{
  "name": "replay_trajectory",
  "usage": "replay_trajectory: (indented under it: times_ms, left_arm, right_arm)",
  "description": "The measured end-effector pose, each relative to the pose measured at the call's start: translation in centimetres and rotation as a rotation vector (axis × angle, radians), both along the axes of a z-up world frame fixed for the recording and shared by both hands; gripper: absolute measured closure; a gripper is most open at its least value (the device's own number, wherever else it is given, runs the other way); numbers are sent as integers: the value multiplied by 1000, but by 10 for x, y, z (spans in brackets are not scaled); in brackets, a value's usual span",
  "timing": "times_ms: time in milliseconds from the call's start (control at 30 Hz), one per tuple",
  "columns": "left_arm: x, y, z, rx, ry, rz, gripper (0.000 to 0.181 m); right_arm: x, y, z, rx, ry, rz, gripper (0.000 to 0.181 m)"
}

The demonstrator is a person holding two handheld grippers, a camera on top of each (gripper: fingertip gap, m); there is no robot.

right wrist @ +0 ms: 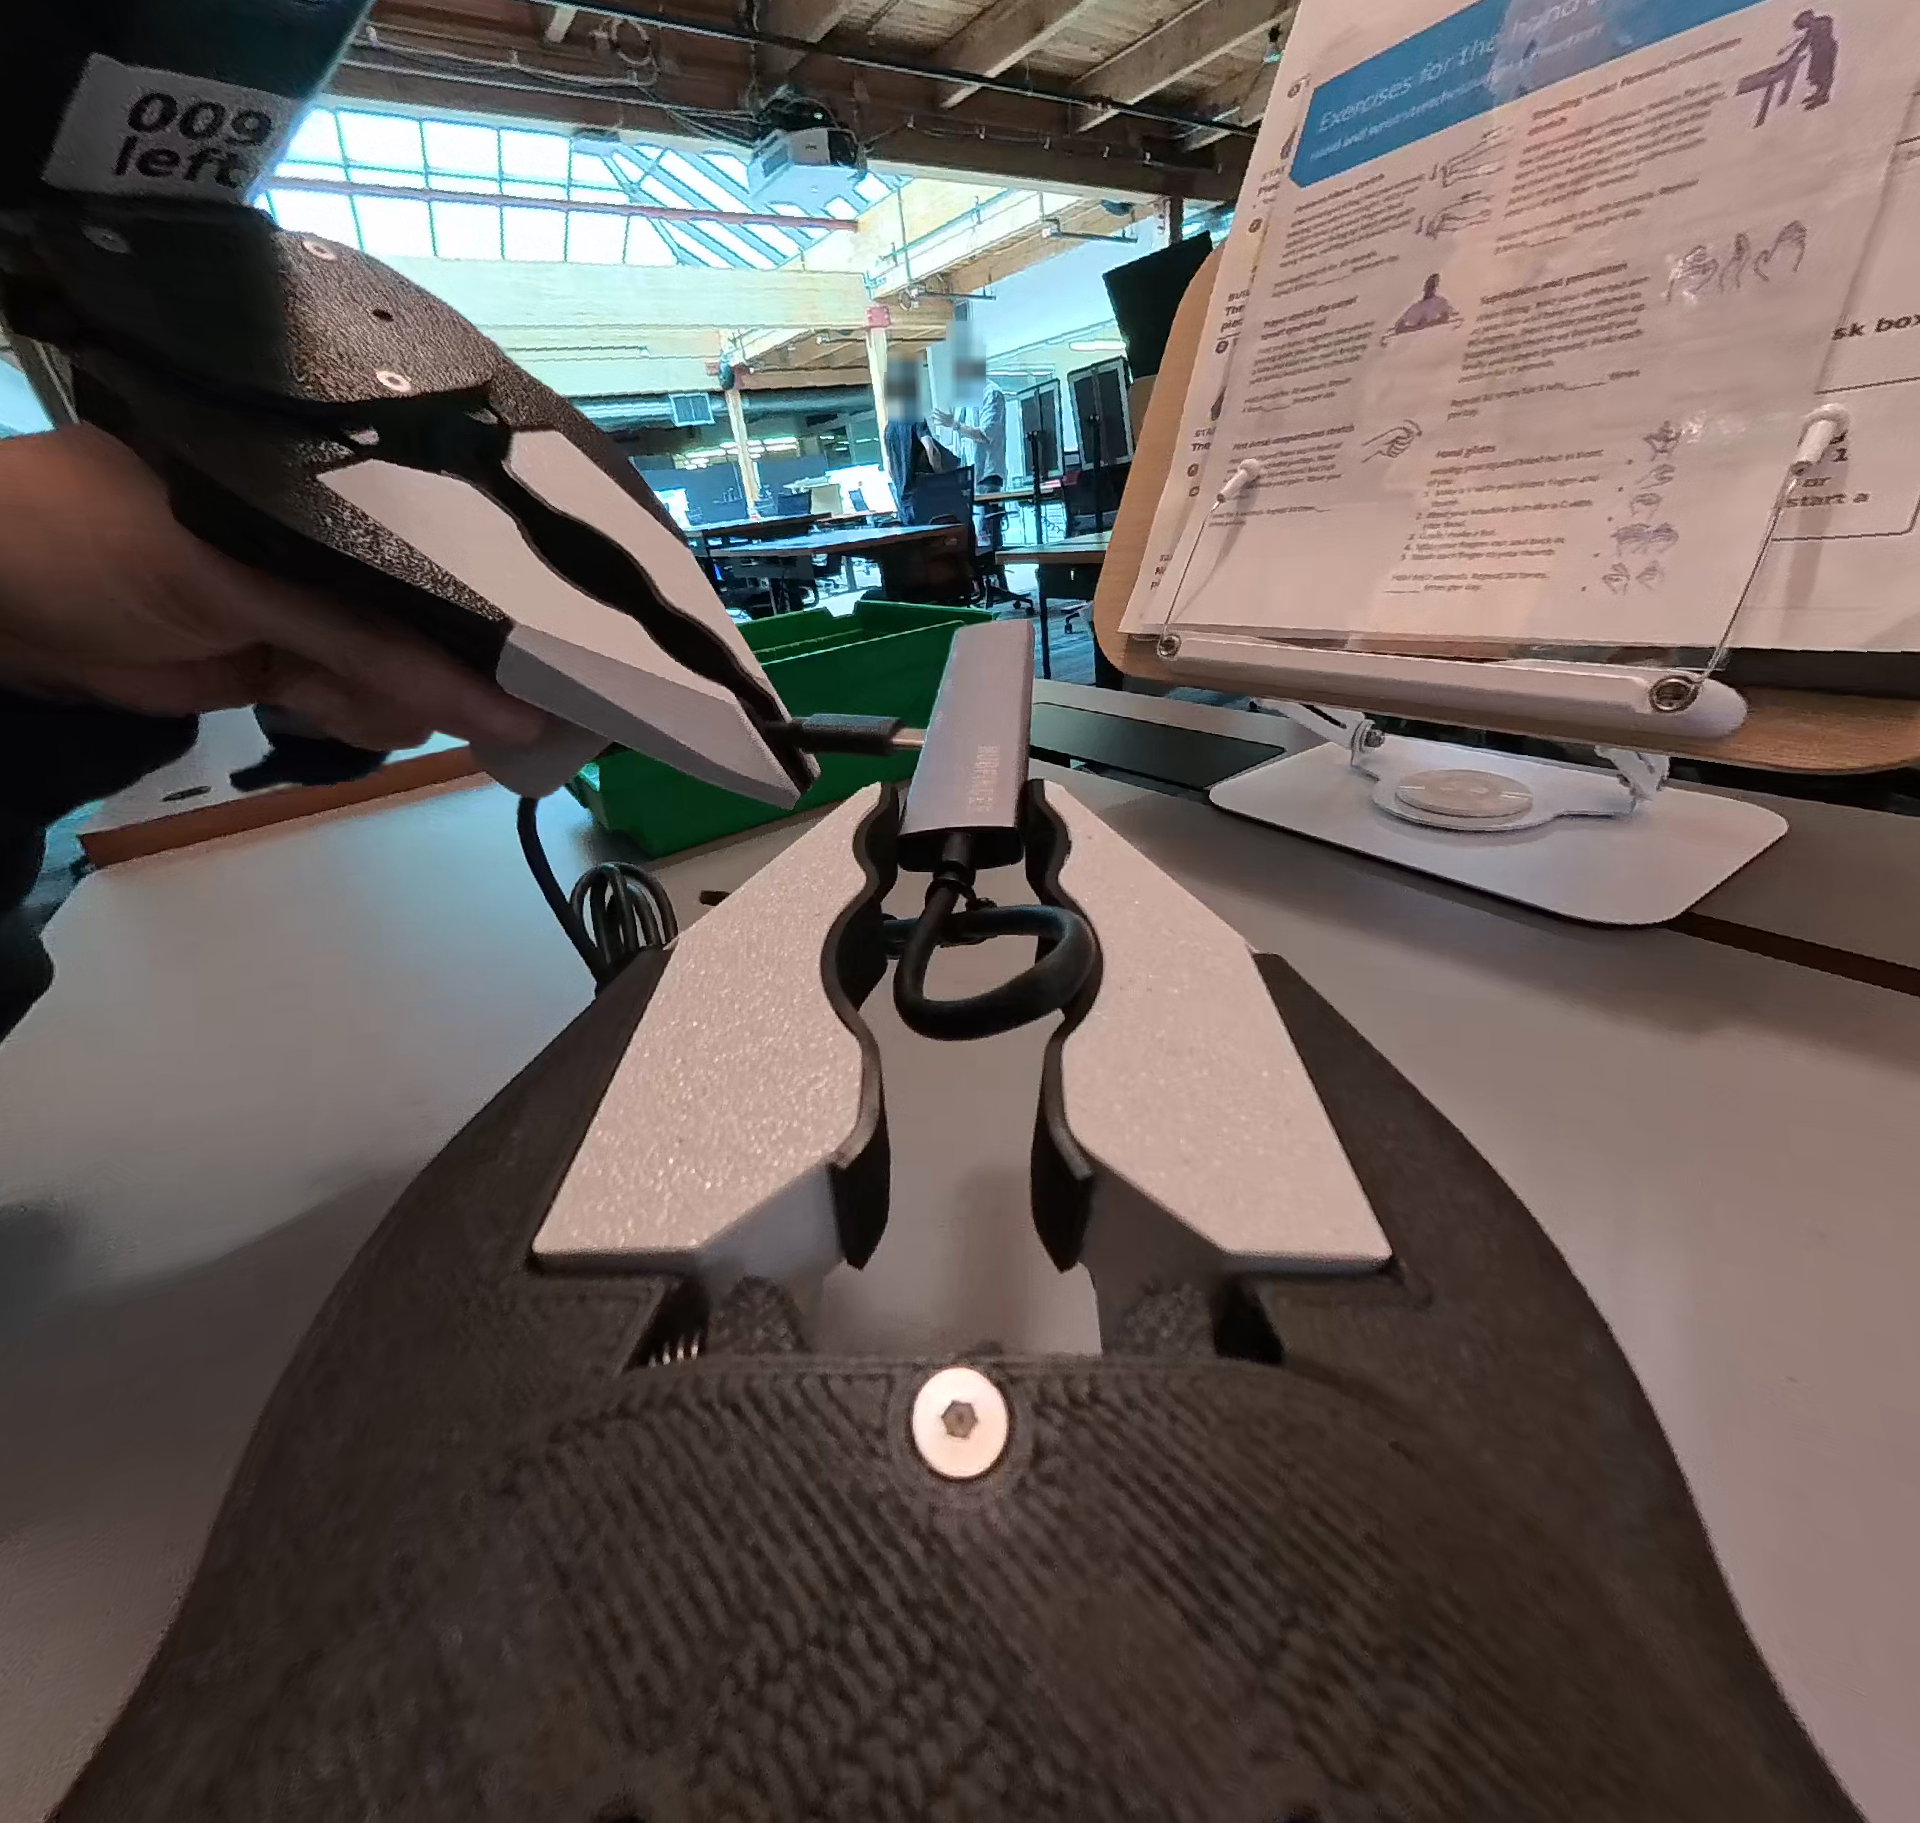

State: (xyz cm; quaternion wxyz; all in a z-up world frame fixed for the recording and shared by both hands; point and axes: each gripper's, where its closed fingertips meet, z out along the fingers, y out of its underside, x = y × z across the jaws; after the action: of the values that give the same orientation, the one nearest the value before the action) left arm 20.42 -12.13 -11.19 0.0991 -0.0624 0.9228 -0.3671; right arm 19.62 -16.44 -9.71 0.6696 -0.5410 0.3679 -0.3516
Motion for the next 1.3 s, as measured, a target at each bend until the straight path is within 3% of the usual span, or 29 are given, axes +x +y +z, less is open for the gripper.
replay_trajectory:
  times_ms: [33, 133, 233, 867, 1000, 1233, 1300]
  left_arm:
    - [0, 0, -1, 1, 3, 3, 180]
    - [0, 0, -3, -7, -4, 11, 180]
    - [-2, -1, -4, -1, -18, 12, 180]
    - [4, -6, -1, -34, -102, 39, 180]
    - [7, -9, -7, -13, -155, 31, 180]
    - [1, -19, 28, -381, -186, 15, 168]
    - [2, -18, 31, -403, -218, 23, 166]
  right_arm:
    - [0, 0, 0, 0, 0, 1, 158]
    - [-1, 3, 1, -11, -4, 9, 158]
    - [5, -2, -5, -41, 18, -81, 158]
    - [3, 0, -3, 47, 30, -13, 158]
    - [4, -2, -4, -58, 6, -87, 158]
    - [2, -7, 6, 17, -23, -107, 158]
    - [2, -7, 7, 38, -22, -103, 159]
